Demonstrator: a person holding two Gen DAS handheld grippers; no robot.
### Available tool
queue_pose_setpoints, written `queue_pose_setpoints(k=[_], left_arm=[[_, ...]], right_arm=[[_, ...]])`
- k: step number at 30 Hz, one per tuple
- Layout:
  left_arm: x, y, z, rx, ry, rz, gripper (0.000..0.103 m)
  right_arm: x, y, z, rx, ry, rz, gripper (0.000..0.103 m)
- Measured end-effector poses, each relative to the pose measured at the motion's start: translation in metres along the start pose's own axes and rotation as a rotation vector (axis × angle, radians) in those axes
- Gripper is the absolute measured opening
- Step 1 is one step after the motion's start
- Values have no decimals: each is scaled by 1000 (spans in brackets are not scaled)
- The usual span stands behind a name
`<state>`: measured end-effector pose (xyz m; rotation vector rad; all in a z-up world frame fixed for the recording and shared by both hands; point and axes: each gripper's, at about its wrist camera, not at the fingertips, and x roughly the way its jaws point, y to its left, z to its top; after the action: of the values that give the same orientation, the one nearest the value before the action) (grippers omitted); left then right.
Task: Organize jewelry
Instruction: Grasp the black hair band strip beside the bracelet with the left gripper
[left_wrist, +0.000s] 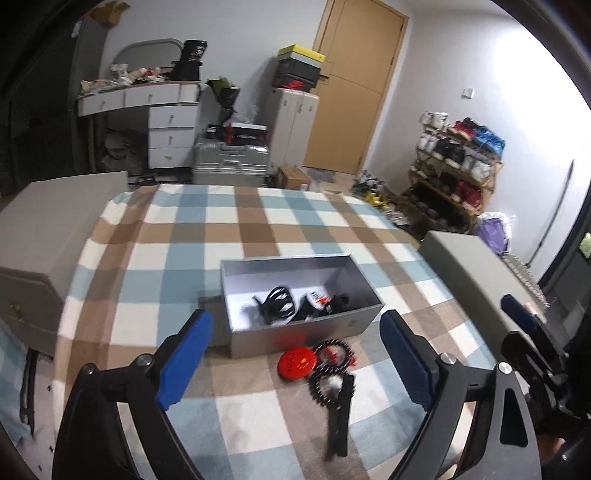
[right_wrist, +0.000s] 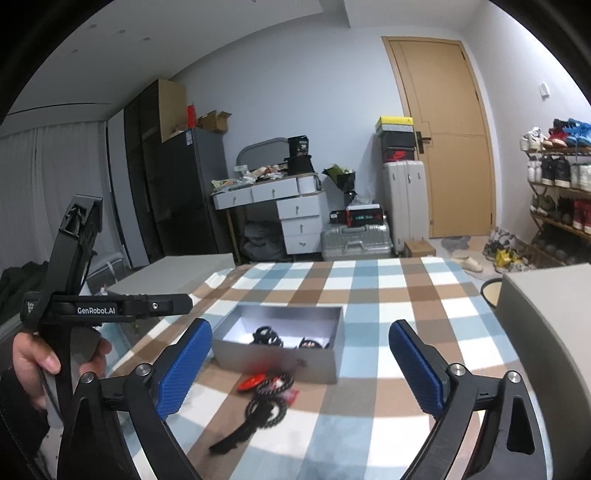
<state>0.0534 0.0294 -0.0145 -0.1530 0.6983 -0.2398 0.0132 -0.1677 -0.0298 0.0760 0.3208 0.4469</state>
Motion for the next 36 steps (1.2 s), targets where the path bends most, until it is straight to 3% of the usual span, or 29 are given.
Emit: queue_pose_setpoints(k=[3,8,17,19,26,31,33,36], left_arm=[[3,-3,-15,-6,18,12,91],[5,-9,-34,27,58,-45,91],[37,-23,-74,48,247,-109,91],[47,-28,-80,93,298,-99,91],[50,-39,-77,150,328,-73,91],[50,-45,-76,183,326,-116,90],[54,-45,-78,197,338,-136,87],[57,-47,-78,211,351,-143,70]], right_arm=[[-6,2,-11,-1,6,-9,99],[-8,5,-25,-57,15,-80,103],[5,-6,-61,-15,129,-99,103],[8,-10,-66,-2,155,-110,103],[7,-18,-77,44,174,-79,103],[11,-15,-79,52,182,-60,103],[12,-14,-81,56,181,-69,103],[14,-16,-83,57,203,-104,103]])
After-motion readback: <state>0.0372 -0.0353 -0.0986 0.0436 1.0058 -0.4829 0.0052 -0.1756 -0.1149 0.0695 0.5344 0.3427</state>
